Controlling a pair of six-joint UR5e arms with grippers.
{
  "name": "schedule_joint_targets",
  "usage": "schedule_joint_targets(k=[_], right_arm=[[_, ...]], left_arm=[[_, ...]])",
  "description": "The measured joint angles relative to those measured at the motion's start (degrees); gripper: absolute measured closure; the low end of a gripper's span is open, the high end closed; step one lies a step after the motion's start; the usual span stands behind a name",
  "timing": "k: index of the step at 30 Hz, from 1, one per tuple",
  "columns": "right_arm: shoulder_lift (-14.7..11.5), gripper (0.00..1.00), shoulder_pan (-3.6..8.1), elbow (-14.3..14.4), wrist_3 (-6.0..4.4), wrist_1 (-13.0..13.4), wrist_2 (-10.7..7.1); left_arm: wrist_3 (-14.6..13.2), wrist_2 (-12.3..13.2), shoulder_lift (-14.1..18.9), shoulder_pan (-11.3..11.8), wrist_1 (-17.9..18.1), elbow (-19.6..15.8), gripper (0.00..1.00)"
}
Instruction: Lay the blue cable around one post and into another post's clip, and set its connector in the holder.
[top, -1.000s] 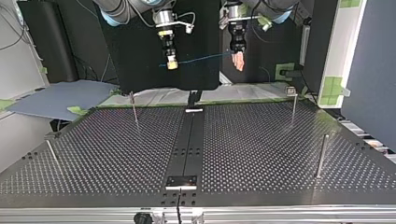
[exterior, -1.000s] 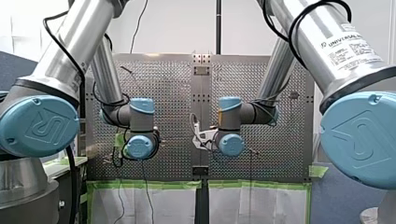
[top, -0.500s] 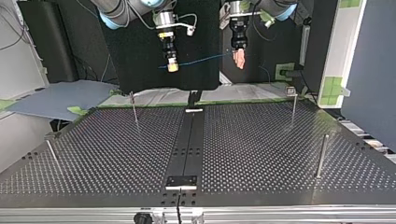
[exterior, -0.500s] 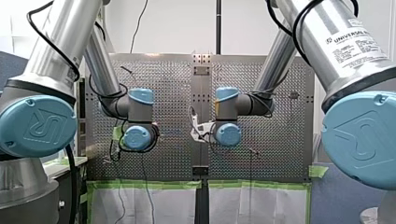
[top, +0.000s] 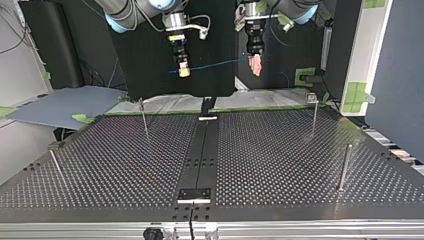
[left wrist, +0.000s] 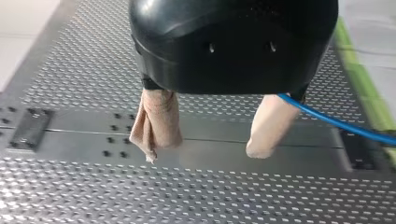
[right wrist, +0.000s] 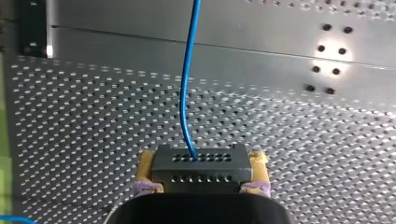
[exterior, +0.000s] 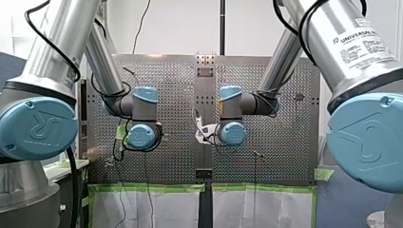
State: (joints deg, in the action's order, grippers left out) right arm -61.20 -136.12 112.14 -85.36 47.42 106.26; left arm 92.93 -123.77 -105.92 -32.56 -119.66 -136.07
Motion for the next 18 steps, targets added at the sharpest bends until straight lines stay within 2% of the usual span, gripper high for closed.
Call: schedule_joint_targets(k=[7, 18], right_arm=[[-3.39, 1.0, 0.36, -3.11, -1.31, -3.21, -0.29], [-9.09, 1.0, 0.79, -7.87, -1.59, -8.23, -0.43]], left_arm=[[0.66, 0.03, 3.46, 0.47, -3.26, 1.99, 0.0], [3.36, -2.12, 9.28, 2.38, -9.06, 6.5, 0.0]])
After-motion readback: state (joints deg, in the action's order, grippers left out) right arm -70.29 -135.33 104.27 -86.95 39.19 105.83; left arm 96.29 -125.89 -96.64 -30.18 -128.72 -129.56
